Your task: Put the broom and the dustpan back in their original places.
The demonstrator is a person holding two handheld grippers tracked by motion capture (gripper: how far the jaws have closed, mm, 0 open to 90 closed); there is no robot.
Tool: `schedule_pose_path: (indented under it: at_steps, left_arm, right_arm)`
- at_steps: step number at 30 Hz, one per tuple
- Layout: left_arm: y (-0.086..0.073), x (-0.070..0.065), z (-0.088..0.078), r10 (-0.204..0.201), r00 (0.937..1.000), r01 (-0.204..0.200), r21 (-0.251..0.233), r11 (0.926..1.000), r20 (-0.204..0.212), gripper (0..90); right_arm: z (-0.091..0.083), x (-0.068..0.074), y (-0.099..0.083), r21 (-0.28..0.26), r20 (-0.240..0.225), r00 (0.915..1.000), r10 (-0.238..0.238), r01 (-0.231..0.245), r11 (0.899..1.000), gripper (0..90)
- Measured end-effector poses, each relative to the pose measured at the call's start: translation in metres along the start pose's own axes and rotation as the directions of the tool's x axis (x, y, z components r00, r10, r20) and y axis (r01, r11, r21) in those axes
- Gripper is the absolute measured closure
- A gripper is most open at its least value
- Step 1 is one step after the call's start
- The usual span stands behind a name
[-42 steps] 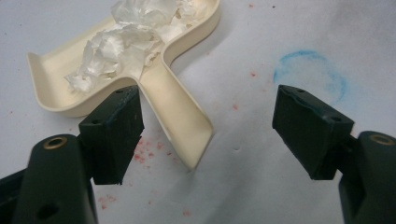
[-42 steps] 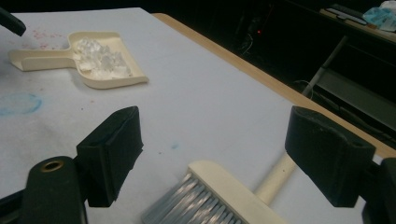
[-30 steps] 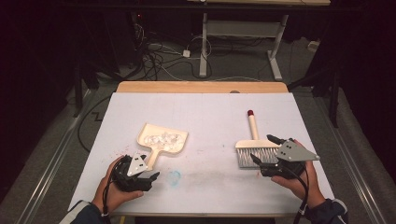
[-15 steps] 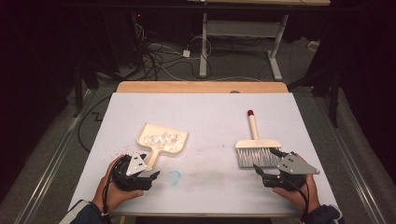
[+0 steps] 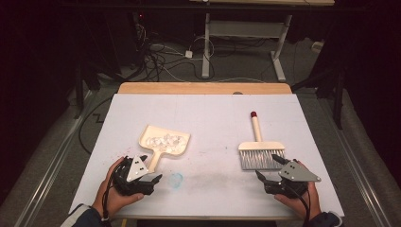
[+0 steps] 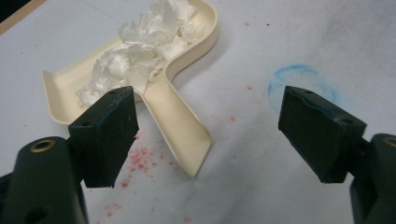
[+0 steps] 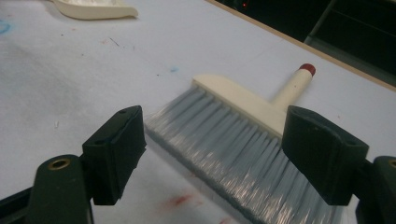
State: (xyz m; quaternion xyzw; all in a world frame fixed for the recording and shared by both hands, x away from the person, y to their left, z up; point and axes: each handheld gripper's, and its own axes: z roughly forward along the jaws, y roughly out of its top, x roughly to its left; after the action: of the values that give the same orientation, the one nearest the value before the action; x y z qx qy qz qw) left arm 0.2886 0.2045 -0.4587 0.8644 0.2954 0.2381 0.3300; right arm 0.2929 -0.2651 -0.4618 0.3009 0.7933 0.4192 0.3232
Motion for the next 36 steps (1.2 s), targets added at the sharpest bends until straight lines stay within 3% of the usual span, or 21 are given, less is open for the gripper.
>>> schedule_pose_path:
  at_steps: [6, 14, 21, 36]
  left_arm:
    - [0.0004, 0.0001, 0.0017, 0.000, 1.0000, 0.000, 0.007, 1.0000, -0.008, 18.5]
    - [0.0006, -0.0008, 0.0044, 0.003, 1.0000, -0.003, 0.021, 0.9998, -0.005, 18.5]
    - [0.0003, -0.0005, 0.0047, 0.005, 1.0000, -0.005, 0.026, 0.9996, -0.006, 18.5]
    - [0.0016, -0.0009, 0.0096, 0.011, 0.9999, -0.011, 0.045, 0.9989, -0.006, 18.5]
  right_arm:
    - [-0.0031, -0.0018, 0.0039, -0.021, -0.008, 0.9995, 0.030, -0.030, 0.999, 21.7]
    - [-0.0032, 0.0006, 0.0047, -0.009, 0.019, 0.9997, -0.016, 0.017, 1.000, 21.6]
    - [-0.0029, 0.0012, 0.0050, -0.008, 0.000, 0.9999, -0.016, 0.016, 1.000, 21.2]
    - [-0.0011, 0.0034, 0.0052, 0.004, 0.005, 0.9994, -0.035, 0.035, 0.999, 21.2]
